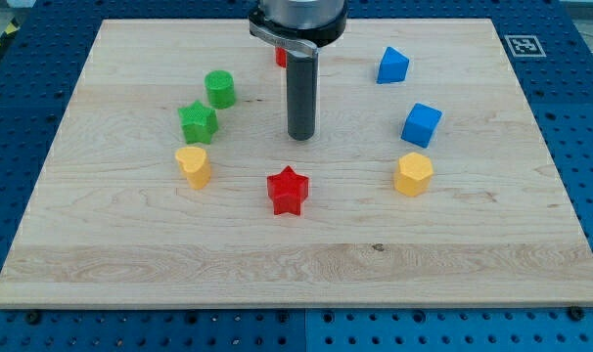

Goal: Move the arm left to the blue cube

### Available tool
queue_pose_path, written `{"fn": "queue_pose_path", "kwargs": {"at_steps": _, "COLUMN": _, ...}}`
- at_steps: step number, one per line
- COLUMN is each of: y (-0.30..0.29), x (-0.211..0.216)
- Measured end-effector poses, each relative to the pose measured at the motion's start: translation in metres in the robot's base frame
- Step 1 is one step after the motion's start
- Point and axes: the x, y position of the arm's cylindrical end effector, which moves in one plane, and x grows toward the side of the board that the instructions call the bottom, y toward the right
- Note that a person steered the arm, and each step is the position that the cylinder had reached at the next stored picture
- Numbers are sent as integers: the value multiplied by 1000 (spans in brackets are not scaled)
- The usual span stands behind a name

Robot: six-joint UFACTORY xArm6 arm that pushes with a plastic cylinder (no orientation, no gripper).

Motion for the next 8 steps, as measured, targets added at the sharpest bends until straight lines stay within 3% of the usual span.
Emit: {"fn": "queue_pose_path", "kwargs": {"at_steps": 8, "y": 31, "x": 7}}
